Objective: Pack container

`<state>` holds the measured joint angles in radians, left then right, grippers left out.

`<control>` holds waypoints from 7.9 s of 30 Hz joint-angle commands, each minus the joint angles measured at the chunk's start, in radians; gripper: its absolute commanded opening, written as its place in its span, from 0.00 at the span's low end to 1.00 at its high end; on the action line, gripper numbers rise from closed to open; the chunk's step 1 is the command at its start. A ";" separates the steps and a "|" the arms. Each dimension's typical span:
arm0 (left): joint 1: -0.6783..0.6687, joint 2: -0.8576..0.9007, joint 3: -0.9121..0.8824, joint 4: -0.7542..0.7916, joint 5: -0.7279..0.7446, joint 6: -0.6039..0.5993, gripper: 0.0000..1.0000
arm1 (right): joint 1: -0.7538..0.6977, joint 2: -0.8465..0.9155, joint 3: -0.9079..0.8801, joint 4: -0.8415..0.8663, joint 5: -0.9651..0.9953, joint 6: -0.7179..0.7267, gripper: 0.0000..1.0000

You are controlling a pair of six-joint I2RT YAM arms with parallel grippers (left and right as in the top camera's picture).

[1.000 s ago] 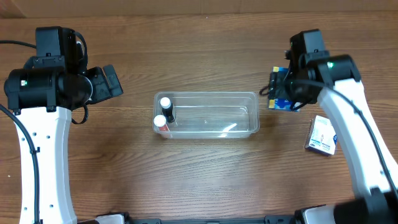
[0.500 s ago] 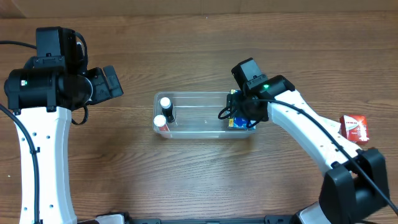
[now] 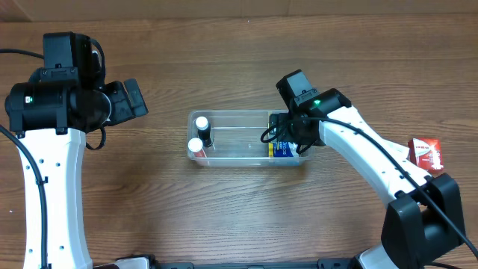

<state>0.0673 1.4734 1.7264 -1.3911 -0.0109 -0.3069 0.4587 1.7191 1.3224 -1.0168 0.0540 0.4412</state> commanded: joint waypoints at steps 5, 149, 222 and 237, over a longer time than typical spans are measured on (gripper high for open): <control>0.004 0.004 -0.005 -0.005 0.008 0.016 1.00 | -0.271 -0.266 0.285 -0.163 0.236 0.002 1.00; 0.004 0.004 -0.005 0.015 0.008 0.016 1.00 | -0.933 0.109 0.129 0.005 -0.035 -0.533 0.66; -0.097 -0.945 -0.743 0.292 -0.022 0.135 1.00 | -0.407 -0.969 -0.368 -0.126 0.101 -0.022 1.00; -0.097 -0.945 -0.743 0.182 -0.022 0.135 1.00 | -0.407 -0.967 -0.368 -0.128 0.103 -0.027 1.00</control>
<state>-0.0265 0.5301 0.9878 -1.2087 -0.0269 -0.1726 0.0475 0.7761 0.9550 -1.1625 0.1543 0.4179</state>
